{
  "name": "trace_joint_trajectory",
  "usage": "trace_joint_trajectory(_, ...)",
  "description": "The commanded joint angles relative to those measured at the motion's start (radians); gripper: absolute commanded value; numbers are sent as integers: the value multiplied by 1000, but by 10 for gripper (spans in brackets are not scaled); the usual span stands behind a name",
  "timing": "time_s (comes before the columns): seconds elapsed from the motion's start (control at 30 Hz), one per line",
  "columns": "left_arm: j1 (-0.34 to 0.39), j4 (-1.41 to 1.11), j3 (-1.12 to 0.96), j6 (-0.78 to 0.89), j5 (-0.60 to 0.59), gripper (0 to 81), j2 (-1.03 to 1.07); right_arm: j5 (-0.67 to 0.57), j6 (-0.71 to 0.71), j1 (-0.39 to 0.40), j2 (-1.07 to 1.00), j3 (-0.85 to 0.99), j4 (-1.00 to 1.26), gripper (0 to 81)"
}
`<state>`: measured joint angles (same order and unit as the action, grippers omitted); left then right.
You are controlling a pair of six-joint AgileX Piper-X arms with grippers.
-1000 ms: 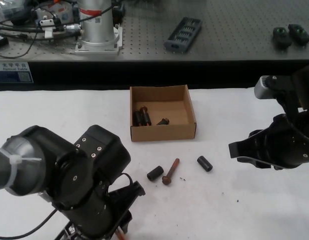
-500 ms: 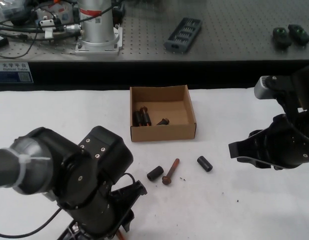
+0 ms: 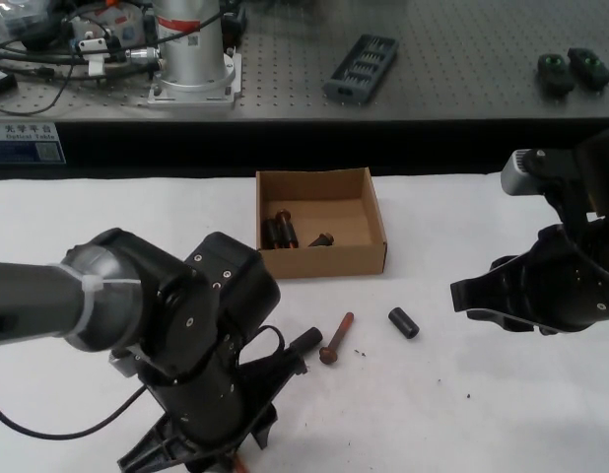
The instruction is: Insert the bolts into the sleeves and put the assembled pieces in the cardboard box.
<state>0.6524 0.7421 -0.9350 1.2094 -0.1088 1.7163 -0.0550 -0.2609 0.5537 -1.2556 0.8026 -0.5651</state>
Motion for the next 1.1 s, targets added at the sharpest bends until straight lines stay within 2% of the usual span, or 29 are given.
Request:
trace_joint_trajectory(0.0, 0, 51, 3, -18, 0, 235, 19, -8, 0, -4, 12, 1, 11, 258)
trace_joint_trajectory(0.17, 0, 46, 3, -19, -32, 4, 19, -8, 0, -4, 12, 1, 11, 258)
trace_joint_trajectory(0.4, 0, 39, 3, -20, -38, 6, 19, -8, 0, -4, 12, 1, 11, 258)
trace_joint_trajectory(0.53, -6, -64, 3, -63, -61, 6, 9, -6, 22, -4, 12, 1, 9, 258)
trace_joint_trajectory(0.67, -45, -268, 3, -211, -46, 6, -62, 20, 151, -7, 9, 1, 9, 258)
trace_joint_trajectory(0.8, -127, -368, 3, -344, -116, 6, -160, 24, 221, -7, -46, 10, 9, 258)
trace_joint_trajectory(0.9, -186, -371, 6, -495, -160, 6, -266, 6, 261, -7, -145, 49, -8, 258)
trace_joint_trajectory(0.97, -207, -371, 5, -623, -193, 6, -329, -15, 281, -7, -240, 102, -49, 258)
trace_joint_trajectory(1.07, -214, -379, 5, -697, -239, 6, -426, -27, 310, -7, -381, 234, -134, 260)
